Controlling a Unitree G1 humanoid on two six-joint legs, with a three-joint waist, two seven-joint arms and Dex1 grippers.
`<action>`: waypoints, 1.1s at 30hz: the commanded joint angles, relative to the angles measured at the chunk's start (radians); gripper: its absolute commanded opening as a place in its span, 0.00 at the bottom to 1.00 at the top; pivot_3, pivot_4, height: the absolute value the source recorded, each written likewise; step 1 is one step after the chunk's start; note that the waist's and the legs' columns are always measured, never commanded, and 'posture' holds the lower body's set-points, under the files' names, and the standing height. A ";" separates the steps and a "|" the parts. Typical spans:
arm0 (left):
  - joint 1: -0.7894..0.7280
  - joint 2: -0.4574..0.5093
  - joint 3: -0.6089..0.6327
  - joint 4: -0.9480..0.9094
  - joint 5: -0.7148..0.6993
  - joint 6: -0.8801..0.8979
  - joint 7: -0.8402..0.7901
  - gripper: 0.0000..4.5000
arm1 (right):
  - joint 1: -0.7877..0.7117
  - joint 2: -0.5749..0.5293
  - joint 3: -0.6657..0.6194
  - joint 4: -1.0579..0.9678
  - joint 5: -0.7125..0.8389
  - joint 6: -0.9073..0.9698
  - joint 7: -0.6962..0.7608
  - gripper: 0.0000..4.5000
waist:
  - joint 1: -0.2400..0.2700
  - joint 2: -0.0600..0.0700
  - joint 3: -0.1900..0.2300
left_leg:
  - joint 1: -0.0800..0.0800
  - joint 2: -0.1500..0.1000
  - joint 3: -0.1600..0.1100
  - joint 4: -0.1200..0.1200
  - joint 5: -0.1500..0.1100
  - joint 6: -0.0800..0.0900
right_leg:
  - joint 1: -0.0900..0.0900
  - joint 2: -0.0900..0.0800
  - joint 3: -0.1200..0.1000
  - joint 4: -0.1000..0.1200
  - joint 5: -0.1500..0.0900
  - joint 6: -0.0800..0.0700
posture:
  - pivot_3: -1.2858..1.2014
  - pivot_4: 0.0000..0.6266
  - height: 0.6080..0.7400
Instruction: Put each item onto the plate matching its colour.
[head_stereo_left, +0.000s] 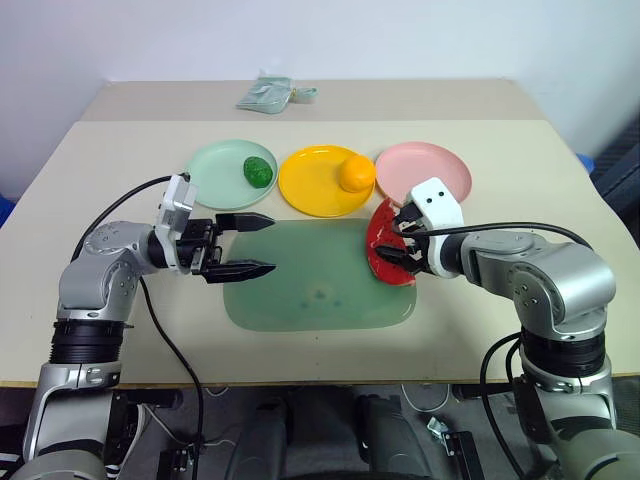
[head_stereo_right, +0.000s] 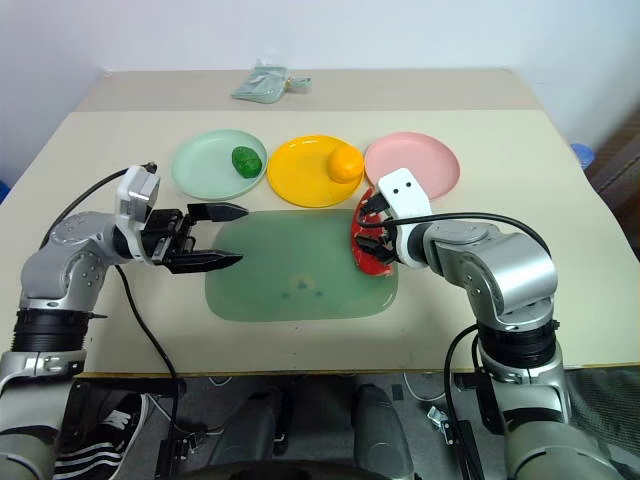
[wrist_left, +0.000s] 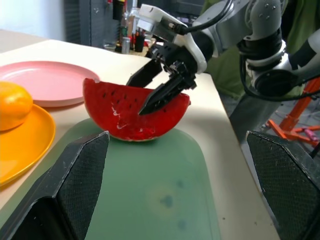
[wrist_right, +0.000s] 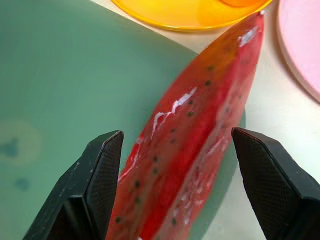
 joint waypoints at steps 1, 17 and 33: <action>0.004 0.000 0.019 -0.049 -0.027 -0.006 0.032 1.00 | -0.001 0.020 -0.012 0.004 -0.001 -0.025 -0.006 0.78 | -0.001 0.000 0.000 | 0.000 0.000 0.000 0.000 0.000 0.000 | 0.000 0.000 0.000 0.000 0.000 0.000 | 0.52 0.24 1.00; -0.021 -0.040 0.041 -0.032 -0.047 -0.021 0.159 1.00 | -0.071 0.048 -0.068 0.056 0.012 -0.134 0.000 0.02 | -0.002 0.000 0.000 | 0.000 0.000 0.000 0.000 0.000 0.000 | 0.000 0.000 0.000 0.000 0.000 0.000 | 0.52 0.24 1.00; -0.050 -0.164 0.007 0.004 0.088 -0.202 0.411 1.00 | -0.370 0.005 -0.036 1.240 -0.323 -1.231 -0.038 0.02 | -0.011 0.000 0.000 | 0.000 0.000 0.002 -0.002 0.000 0.000 | 0.000 0.000 0.000 -0.001 0.000 0.000 | 0.52 0.24 1.00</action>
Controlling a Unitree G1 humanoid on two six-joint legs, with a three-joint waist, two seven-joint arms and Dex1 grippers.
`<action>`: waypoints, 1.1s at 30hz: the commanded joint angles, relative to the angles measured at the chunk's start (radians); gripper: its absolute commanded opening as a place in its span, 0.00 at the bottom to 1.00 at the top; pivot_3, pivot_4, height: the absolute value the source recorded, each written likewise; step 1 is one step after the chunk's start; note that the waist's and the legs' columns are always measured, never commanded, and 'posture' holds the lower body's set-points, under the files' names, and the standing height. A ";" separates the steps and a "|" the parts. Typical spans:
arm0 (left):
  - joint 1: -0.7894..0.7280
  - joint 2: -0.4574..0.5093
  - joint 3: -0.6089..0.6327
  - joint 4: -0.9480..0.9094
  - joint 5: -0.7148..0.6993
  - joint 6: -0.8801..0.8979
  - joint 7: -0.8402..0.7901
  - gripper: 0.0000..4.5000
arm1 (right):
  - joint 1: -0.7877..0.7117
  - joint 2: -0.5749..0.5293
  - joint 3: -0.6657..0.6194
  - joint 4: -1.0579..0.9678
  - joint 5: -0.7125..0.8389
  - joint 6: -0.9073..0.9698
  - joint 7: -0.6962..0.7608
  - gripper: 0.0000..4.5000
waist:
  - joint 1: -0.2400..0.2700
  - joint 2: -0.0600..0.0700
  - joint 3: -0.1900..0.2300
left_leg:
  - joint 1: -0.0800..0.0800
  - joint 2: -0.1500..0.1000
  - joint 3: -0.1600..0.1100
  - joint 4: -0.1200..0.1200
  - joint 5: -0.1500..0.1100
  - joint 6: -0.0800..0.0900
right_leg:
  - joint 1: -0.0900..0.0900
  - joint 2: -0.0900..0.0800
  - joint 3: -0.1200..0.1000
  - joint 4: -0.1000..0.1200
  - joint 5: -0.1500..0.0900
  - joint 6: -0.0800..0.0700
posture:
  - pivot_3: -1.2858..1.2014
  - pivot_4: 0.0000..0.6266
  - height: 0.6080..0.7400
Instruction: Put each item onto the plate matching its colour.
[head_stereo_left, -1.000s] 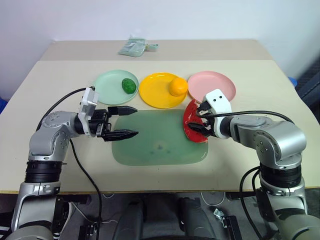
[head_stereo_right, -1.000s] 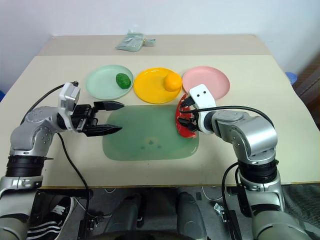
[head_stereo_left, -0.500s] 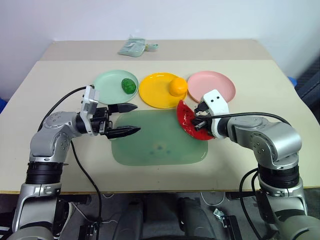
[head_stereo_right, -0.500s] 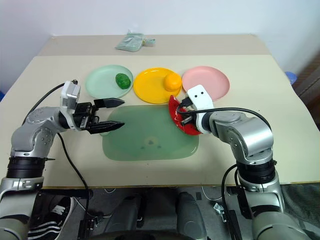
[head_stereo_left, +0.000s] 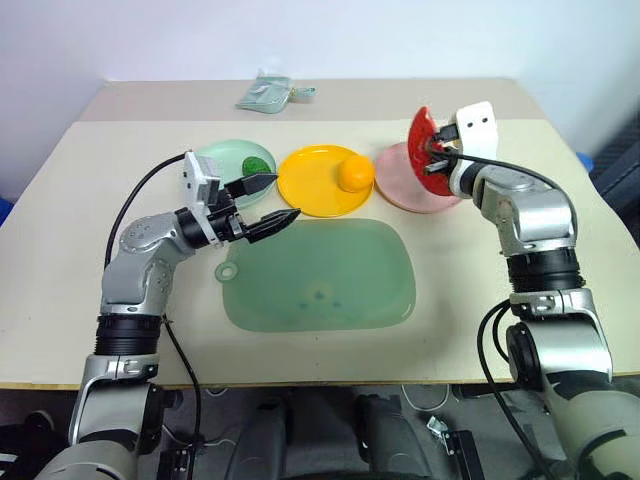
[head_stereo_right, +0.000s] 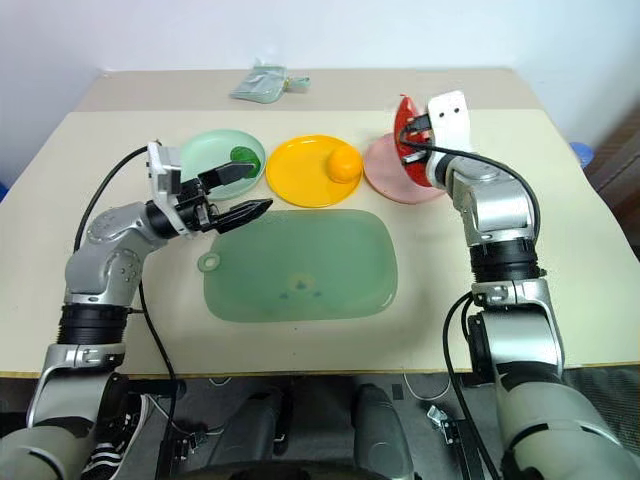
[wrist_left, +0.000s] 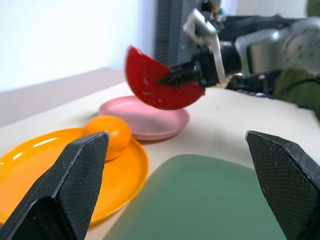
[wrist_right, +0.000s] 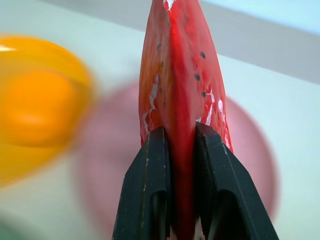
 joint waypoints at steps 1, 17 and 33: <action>0.008 0.011 0.017 -0.037 0.003 -0.031 0.013 1.00 | -0.084 0.000 -0.025 0.203 -0.026 -0.201 0.016 0.13 | -0.010 0.000 0.000 | 0.000 0.000 0.000 0.000 0.000 0.000 | 0.000 0.000 0.000 0.000 0.000 0.000 | 0.52 0.24 1.00; 0.097 0.031 0.039 -0.112 -0.037 -0.033 0.017 1.00 | -0.035 -0.031 -0.147 -0.078 0.175 -0.412 0.331 0.99 | -0.020 0.001 0.000 | 0.000 0.000 -0.001 -0.001 0.000 0.000 | 0.000 0.000 0.001 0.000 0.000 0.000 | 0.52 0.24 1.00; 0.226 0.195 0.071 -0.173 -0.156 0.104 -0.168 1.00 | 0.651 -0.279 -0.152 -1.043 0.565 -0.090 0.753 0.99 | -0.013 0.001 0.000 | 0.002 0.001 -0.001 0.000 0.000 0.000 | 0.003 0.000 0.000 0.000 0.000 0.000 | 0.52 0.24 1.00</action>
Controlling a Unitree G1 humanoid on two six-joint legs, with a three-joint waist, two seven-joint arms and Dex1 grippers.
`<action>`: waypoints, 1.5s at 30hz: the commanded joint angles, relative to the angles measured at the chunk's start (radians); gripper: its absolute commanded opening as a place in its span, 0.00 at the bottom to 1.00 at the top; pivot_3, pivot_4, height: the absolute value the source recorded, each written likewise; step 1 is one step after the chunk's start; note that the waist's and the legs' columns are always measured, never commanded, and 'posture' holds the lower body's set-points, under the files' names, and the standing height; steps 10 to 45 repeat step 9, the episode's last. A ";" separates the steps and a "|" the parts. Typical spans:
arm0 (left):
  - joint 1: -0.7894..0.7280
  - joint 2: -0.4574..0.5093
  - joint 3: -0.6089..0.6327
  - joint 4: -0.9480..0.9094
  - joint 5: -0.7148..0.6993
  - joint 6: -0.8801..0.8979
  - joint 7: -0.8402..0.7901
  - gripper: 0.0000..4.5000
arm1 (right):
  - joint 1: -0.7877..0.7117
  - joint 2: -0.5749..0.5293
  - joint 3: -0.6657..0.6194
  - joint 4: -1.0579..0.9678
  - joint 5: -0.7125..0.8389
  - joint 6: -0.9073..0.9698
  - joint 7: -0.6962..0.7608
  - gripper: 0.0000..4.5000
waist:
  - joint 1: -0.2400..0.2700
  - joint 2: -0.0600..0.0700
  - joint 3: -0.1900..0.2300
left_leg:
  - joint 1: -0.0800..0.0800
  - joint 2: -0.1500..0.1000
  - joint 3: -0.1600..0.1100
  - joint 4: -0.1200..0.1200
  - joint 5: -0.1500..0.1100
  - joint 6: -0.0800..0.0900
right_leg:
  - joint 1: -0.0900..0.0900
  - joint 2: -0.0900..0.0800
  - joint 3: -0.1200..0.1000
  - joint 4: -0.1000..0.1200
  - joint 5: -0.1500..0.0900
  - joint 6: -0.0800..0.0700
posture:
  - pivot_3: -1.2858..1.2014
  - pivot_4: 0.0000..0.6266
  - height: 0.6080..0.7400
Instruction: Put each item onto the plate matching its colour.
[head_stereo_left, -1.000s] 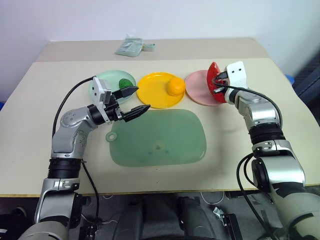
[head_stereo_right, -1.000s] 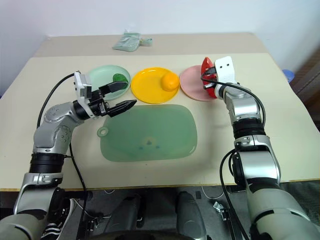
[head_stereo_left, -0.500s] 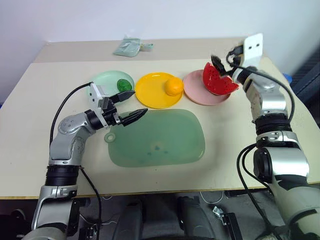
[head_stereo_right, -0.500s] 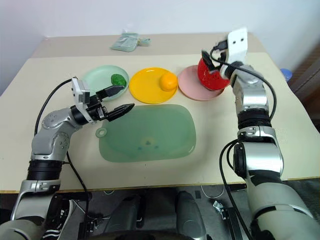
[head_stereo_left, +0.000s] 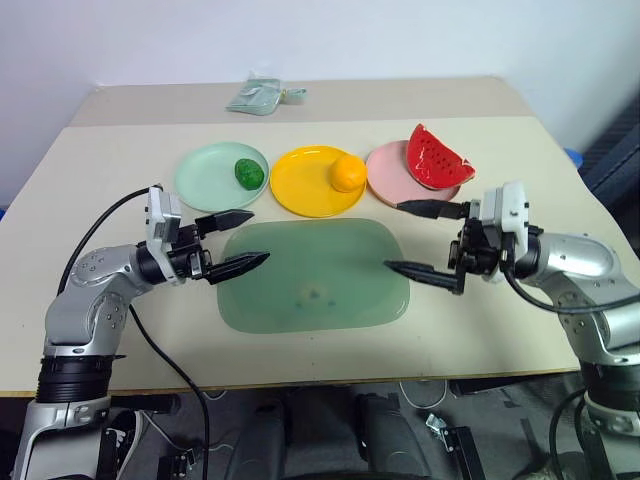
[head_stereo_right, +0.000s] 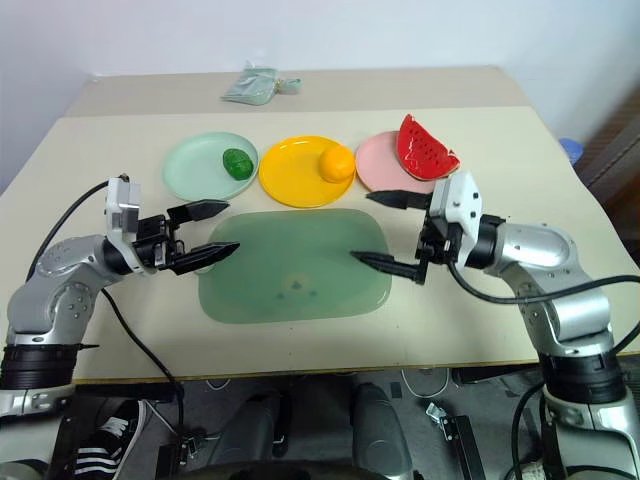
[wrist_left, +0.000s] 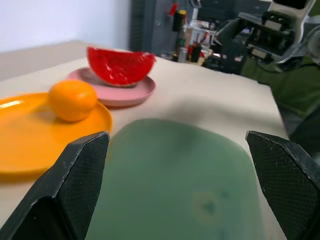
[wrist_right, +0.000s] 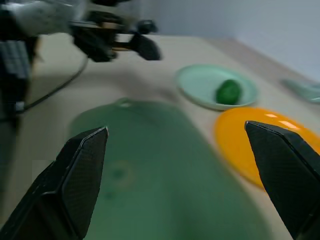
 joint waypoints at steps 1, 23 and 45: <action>-0.024 0.009 -0.003 -0.004 -0.010 -0.003 -0.026 1.00 | 0.020 -0.026 -0.061 -0.080 0.050 0.030 -0.022 0.99 | 0.003 0.000 0.000 | 0.000 0.000 0.000 0.000 0.000 0.000 | 0.000 0.000 0.000 0.000 0.000 0.000 | 0.52 0.24 1.00; -0.125 -0.034 -0.033 0.132 0.026 -0.064 -0.074 1.00 | 0.113 -0.076 -0.127 -0.154 0.059 0.063 -0.055 0.99 | 0.030 0.000 0.000 | -0.001 0.000 0.001 0.002 0.000 0.000 | 0.001 0.000 0.000 -0.001 0.000 0.000 | 0.52 0.24 1.00; -0.125 -0.034 -0.033 0.132 0.026 -0.064 -0.074 1.00 | 0.113 -0.076 -0.127 -0.154 0.059 0.063 -0.055 0.99 | 0.030 0.000 0.000 | -0.001 0.000 0.001 0.002 0.000 0.000 | 0.001 0.000 0.000 -0.001 0.000 0.000 | 0.52 0.24 1.00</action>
